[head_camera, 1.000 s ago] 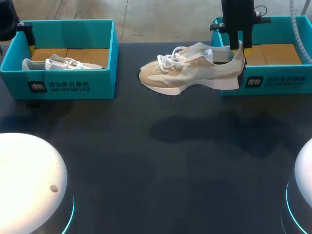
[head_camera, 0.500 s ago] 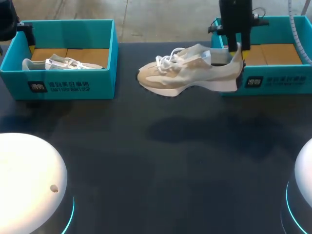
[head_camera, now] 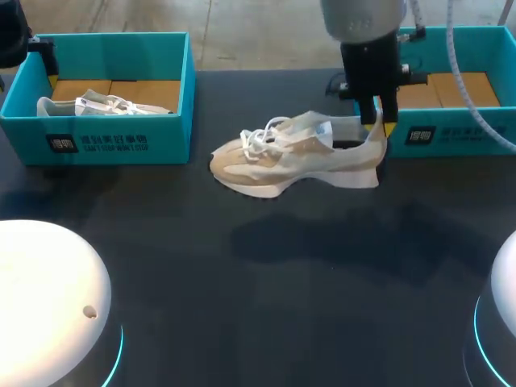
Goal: Take the shoe out of the shoebox, open the shoe tongue, remove and reinsert the insole, then place the shoe into the shoebox
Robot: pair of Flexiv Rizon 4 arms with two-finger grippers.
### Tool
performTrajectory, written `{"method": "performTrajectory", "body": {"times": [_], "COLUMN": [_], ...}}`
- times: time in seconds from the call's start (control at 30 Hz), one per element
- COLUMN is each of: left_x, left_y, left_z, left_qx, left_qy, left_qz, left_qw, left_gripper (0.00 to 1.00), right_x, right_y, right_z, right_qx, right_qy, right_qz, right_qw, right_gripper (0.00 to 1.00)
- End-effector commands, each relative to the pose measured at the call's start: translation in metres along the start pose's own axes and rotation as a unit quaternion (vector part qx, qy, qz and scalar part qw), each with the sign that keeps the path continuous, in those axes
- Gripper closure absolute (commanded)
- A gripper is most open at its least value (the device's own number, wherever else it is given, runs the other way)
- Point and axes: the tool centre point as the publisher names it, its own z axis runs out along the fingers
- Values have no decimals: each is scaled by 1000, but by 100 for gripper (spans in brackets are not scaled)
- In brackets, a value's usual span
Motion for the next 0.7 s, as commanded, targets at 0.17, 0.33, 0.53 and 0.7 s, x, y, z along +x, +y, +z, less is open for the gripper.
{"method": "performTrajectory", "body": {"times": [0.17, 0.33, 0.53, 0.7], "left_x": [1, 1, 1, 1], "left_y": [-1, -1, -1, -1], "left_z": [0, 0, 0, 0], "left_qx": [-1, -1, -1, -1], "left_qy": [1, 1, 1, 1], "left_qz": [0, 0, 0, 0], "left_qw": [1000, 1000, 1000, 1000], "left_gripper": [0, 0, 0, 0], "right_x": [-2, 5, 16, 23], "right_y": [-11, -13, -15, -18], "right_z": [19, 38, 65, 85], "right_qx": [-23, -36, -36, -35], "right_qy": [10, 12, 19, 24], "right_qz": [6, 2, -5, -13], "right_qw": [1000, 999, 999, 999], "right_gripper": [100, 100, 100, 100]}}
